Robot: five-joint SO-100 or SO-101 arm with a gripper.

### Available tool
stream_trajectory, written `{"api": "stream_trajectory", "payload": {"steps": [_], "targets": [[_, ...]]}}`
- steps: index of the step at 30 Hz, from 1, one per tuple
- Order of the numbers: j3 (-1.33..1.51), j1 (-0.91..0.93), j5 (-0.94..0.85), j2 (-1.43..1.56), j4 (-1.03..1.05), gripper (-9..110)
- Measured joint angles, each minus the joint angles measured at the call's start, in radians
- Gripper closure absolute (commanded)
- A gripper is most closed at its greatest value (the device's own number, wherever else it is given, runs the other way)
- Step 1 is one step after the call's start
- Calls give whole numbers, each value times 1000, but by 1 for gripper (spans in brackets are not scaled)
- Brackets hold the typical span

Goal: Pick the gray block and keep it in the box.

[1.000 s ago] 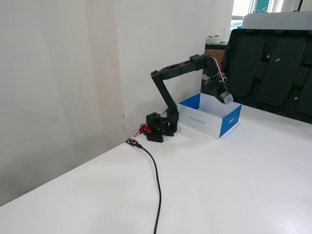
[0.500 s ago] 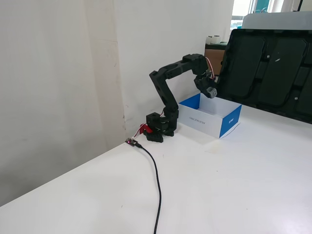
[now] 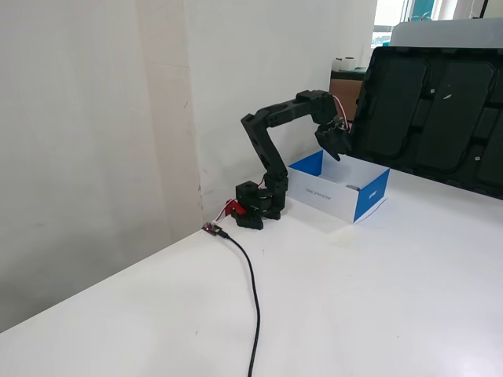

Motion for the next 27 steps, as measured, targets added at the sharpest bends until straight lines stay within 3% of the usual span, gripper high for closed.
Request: {"api": "stream_trajectory", "payload": {"steps": [10, 21, 27], "targets": [[103, 204, -169, 213, 54, 101], [132, 684, -264, 285, 106, 101], [256, 931, -282, 334, 31, 101]]}}
